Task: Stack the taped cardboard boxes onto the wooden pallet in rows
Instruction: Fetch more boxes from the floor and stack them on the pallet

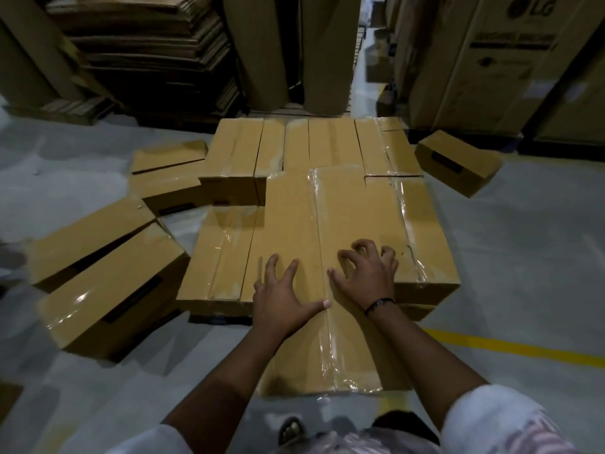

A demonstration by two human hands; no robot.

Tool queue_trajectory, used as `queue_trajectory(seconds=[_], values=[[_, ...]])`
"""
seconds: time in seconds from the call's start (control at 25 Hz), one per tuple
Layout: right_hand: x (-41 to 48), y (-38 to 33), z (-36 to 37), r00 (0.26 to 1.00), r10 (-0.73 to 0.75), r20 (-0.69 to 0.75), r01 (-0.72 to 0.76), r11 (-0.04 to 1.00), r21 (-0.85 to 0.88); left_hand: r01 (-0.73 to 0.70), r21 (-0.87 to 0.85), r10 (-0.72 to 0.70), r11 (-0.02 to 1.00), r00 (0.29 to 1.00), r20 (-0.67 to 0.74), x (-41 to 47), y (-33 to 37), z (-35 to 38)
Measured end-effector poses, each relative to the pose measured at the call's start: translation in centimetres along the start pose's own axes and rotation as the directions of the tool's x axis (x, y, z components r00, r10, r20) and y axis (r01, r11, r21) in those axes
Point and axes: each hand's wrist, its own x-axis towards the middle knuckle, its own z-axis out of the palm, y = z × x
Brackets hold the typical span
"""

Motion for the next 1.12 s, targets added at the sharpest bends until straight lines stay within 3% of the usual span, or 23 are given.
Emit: queue_trajectory(seconds=[0.28, 0.48, 0.8, 1.12], values=[[8.8, 3.5, 4.5, 0.996, 0.070, 0.055, -0.071, 0.997, 0.032, -0.011, 0.049, 0.007, 0.999, 0.996, 0.093, 10.9, 0.8, 2.6], [17.0, 8.5, 8.2, 0.988, 0.103, 0.112, -0.109, 0.993, 0.053, 0.051, 0.062, -0.063, 0.997, 0.976, 0.211, 20.2, 3.1, 7.5], [27.0, 15.4, 15.3, 0.960, 0.164, 0.227, -0.190, 0.977, 0.098, 0.114, 0.095, -0.137, 0.989, 0.947, 0.292, 32.1, 4.3, 14.9], [34.0, 18.2, 22.6, 0.959, 0.181, 0.220, -0.205, 0.974, 0.093, 0.103, 0.131, -0.140, 0.986, 0.938, 0.317, 41.2, 1.6, 20.4]])
